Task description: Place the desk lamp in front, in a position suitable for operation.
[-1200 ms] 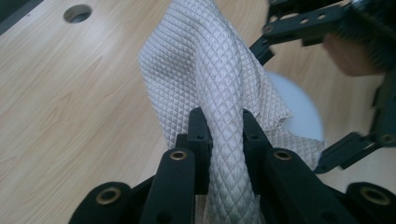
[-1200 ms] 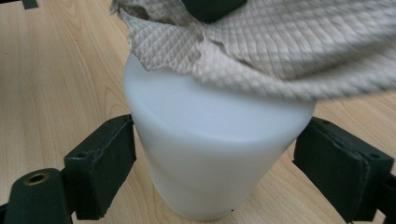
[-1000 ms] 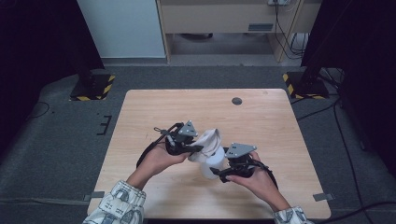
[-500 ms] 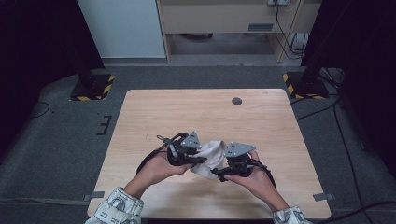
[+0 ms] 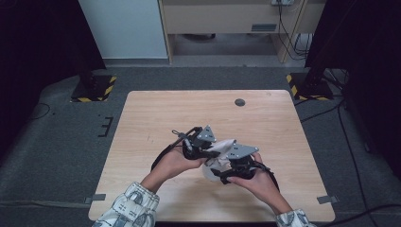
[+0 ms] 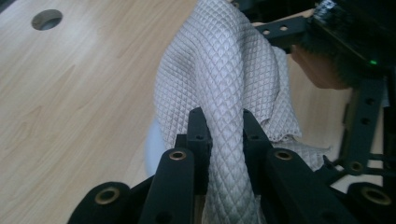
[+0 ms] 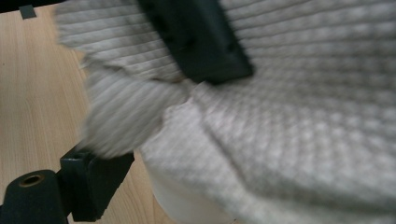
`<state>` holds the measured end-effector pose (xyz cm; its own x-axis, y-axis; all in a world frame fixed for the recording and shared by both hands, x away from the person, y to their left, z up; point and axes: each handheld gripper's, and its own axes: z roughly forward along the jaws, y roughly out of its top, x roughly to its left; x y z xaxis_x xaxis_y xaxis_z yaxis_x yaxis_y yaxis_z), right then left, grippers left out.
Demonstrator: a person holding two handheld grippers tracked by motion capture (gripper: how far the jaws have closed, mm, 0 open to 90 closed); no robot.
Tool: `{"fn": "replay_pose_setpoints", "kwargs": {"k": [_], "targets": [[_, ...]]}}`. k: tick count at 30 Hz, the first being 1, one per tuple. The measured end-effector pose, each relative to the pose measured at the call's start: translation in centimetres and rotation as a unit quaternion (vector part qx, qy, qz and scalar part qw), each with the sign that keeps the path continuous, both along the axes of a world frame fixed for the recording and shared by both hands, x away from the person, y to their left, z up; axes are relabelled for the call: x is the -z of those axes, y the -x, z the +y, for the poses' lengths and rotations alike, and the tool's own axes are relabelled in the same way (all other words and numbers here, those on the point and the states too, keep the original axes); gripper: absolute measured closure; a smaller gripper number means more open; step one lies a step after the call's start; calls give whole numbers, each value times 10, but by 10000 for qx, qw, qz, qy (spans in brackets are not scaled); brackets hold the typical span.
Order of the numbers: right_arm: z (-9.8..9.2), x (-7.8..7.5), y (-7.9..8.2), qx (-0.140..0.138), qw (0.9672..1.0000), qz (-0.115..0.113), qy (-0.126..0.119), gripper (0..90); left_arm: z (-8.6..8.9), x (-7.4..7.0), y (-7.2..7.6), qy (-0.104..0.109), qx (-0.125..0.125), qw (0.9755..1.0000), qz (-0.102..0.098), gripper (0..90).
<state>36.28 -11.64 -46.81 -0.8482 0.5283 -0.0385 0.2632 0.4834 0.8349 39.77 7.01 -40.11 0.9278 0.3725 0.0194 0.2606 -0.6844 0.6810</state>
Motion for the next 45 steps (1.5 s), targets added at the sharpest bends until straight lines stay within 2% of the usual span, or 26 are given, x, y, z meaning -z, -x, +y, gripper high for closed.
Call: {"fn": "replay_pose_setpoints", "kwargs": {"k": [7,8,13,20,26,29,36,45], "targets": [[1,0,0,-6,10000,4,-6,115,14,-2,-11,2,-333,9994,-114,780],[1,0,0,-2,10000,6,-3,115,16,-2,-13,-60,-398,9990,-175,780],[1,0,0,-2,10000,0,1,115,25,-1,-19,-58,-537,9984,-151,779],[1,0,0,-10,10000,16,-9,116,37,0,-12,-96,-500,9987,-91,780],[1,0,-1,5,10000,51,-45,115,43,0,6,-62,-287,9996,-29,781],[1,0,-1,0,10000,67,-51,115,41,0,14,-22,-172,9998,33,781],[2,0,-2,-11,9999,86,-60,114,20,-1,20,31,180,9997,150,779],[2,0,-1,-18,9999,90,-56,116,-6,0,12,88,232,9996,151,776]]}}
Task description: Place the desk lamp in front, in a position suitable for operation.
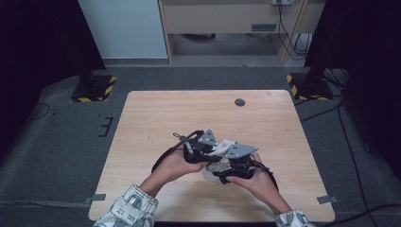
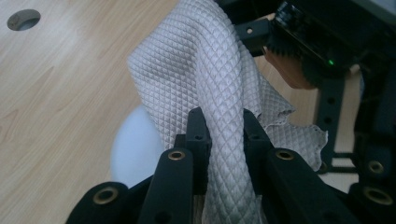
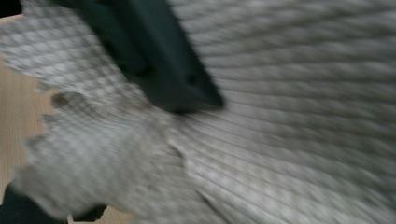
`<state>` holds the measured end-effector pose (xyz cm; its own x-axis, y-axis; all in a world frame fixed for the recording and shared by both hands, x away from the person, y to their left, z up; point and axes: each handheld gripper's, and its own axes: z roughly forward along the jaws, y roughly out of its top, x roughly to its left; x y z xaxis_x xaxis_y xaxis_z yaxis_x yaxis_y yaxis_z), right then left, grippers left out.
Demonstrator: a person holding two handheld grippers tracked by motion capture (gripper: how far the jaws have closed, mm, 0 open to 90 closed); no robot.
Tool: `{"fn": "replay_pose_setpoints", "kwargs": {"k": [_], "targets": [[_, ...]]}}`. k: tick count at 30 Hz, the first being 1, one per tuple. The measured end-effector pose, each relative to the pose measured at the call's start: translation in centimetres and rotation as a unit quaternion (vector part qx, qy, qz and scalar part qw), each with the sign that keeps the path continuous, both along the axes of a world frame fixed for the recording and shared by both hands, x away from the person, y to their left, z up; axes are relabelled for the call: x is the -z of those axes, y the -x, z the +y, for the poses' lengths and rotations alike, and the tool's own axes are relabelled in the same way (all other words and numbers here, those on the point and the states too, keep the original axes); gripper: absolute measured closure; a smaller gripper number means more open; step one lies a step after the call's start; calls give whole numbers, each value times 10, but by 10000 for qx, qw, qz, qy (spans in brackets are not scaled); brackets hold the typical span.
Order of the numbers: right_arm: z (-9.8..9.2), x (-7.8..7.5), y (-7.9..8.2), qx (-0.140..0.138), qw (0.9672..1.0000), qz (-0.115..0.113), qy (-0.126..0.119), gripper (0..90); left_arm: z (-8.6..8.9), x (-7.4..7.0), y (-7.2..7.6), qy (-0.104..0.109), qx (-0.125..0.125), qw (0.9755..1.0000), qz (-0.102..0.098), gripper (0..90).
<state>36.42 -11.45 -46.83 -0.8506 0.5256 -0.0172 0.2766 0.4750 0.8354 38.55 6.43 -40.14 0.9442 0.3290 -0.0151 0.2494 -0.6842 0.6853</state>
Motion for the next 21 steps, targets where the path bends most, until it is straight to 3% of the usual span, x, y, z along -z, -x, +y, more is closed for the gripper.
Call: {"fn": "replay_pose_setpoints", "kwargs": {"k": [8,17,21], "targets": [[0,0,0,3,10000,-9,6,117,0,0,-15,-4,-229,9997,-69,785],[0,0,0,-1,10000,24,-4,122,24,-2,-28,-184,-619,9977,-218,786],[0,-1,-1,-18,10000,50,-37,124,31,-2,-29,-169,-645,9976,-194,786]]}}
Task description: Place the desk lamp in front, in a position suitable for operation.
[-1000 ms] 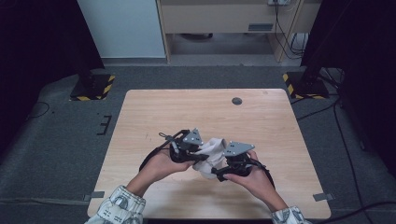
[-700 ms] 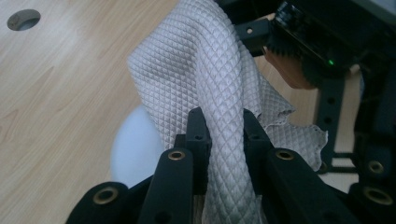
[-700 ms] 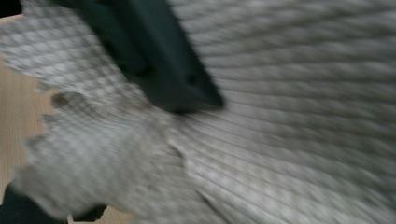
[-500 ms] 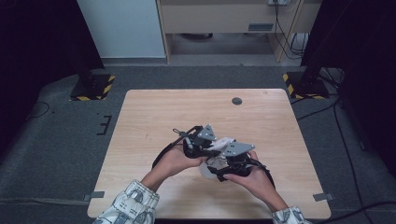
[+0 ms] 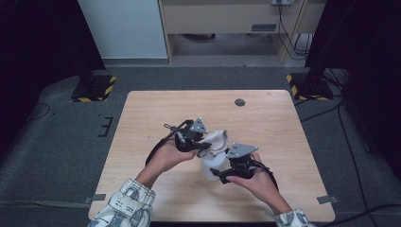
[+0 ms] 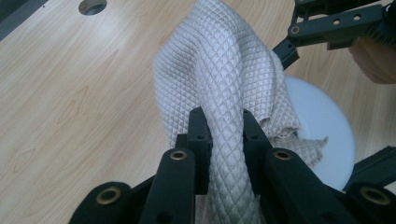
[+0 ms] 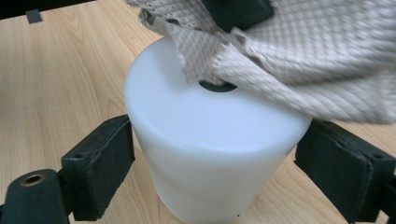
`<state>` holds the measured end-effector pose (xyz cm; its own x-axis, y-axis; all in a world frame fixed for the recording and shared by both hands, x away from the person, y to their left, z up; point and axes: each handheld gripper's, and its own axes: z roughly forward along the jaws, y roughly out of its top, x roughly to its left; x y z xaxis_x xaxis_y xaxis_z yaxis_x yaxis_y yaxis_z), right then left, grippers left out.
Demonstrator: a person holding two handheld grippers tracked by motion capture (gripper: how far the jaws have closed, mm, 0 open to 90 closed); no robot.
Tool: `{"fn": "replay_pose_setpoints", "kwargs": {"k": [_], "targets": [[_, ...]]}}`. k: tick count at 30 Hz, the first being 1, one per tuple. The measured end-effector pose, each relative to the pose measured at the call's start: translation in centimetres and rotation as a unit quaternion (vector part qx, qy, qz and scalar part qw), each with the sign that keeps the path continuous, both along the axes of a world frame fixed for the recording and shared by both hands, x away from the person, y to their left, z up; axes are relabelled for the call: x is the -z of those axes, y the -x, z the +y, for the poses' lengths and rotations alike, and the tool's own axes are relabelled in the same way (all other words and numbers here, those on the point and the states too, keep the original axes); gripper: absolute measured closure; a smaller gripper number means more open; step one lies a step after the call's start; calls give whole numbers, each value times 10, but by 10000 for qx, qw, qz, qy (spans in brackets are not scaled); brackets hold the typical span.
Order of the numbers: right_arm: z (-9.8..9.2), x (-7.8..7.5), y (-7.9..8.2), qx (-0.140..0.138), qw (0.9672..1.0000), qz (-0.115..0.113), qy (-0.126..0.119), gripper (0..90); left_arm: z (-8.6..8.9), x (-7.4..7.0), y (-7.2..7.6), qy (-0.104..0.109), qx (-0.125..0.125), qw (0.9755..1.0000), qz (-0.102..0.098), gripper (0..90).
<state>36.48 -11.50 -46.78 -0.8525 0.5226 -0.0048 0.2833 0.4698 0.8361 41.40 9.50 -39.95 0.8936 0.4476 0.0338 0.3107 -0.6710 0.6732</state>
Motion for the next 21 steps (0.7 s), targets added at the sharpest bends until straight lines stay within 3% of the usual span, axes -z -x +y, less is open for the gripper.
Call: {"fn": "replay_pose_setpoints", "kwargs": {"k": [10,16,21], "targets": [[-1,0,-2,-29,10000,80,-45,127,2,0,17,45,250,9996,79,785],[0,0,-2,-31,9999,97,-55,127,-13,-1,30,135,568,9982,162,785],[-1,0,-1,-31,9999,95,-44,131,-28,1,28,59,599,9982,29,783]]}}
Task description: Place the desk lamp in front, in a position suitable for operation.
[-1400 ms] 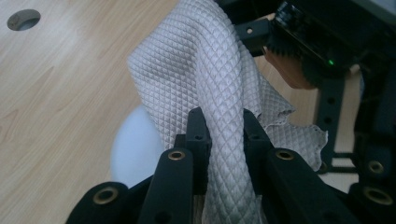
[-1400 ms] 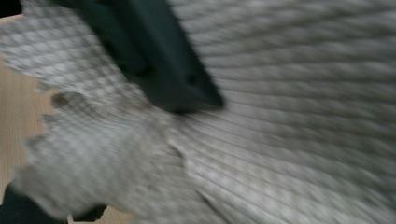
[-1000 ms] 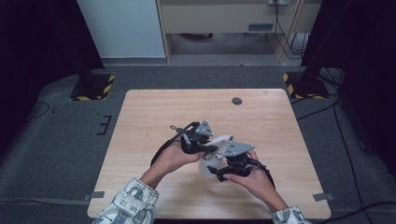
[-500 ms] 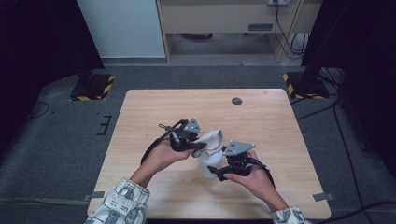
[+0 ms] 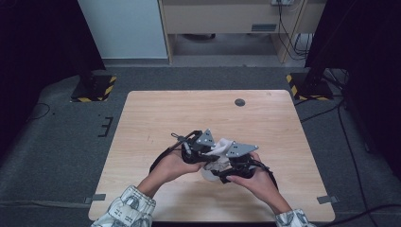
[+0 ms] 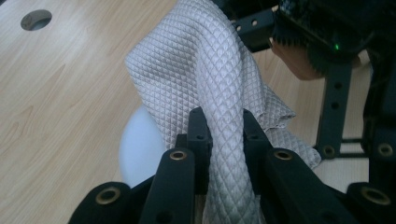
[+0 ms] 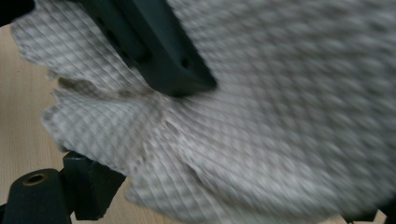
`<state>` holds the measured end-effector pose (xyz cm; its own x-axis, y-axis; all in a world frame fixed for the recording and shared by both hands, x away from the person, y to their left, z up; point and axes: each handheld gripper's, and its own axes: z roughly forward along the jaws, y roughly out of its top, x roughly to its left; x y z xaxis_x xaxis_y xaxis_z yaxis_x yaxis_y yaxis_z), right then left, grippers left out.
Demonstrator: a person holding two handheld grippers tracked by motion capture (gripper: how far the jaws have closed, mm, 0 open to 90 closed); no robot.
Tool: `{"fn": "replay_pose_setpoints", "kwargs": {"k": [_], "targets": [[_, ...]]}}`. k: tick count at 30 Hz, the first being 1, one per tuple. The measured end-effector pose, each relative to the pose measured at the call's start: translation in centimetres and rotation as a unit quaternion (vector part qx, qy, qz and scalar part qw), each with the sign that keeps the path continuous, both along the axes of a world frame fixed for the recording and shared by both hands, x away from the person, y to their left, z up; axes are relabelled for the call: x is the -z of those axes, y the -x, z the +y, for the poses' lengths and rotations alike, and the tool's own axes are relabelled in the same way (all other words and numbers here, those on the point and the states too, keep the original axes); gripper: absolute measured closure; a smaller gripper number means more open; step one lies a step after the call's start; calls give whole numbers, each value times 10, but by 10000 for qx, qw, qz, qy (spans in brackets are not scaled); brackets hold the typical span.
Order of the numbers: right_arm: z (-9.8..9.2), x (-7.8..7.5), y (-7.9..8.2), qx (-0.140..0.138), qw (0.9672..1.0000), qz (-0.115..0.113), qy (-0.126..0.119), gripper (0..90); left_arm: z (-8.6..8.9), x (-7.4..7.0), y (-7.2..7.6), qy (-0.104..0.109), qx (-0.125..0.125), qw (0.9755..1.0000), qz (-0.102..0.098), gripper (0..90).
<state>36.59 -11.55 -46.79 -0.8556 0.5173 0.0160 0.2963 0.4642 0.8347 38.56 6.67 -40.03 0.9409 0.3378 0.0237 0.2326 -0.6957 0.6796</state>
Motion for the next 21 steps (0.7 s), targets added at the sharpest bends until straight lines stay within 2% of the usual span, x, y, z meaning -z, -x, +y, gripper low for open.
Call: {"fn": "replay_pose_setpoints", "kwargs": {"k": [2,5,8,14,15,18,21], "targets": [[0,0,0,-6,10000,-8,8,132,-4,1,-5,19,-83,9999,-64,784],[0,0,0,11,10000,-2,15,134,-6,2,-15,79,-224,9997,-49,784],[-1,0,0,-7,10000,-31,17,136,-4,1,-19,128,-319,9994,-70,784],[0,0,1,-6,10000,-45,21,136,14,-4,-19,118,-458,9988,-155,783],[0,0,1,-2,10000,-47,21,135,17,-4,-19,195,-511,9984,-157,783],[0,0,1,3,10000,-52,21,135,26,-6,-19,240,-579,9979,-163,784],[1,0,1,2,10000,-46,27,135,35,-6,-19,196,-648,9975,-181,784]]}}
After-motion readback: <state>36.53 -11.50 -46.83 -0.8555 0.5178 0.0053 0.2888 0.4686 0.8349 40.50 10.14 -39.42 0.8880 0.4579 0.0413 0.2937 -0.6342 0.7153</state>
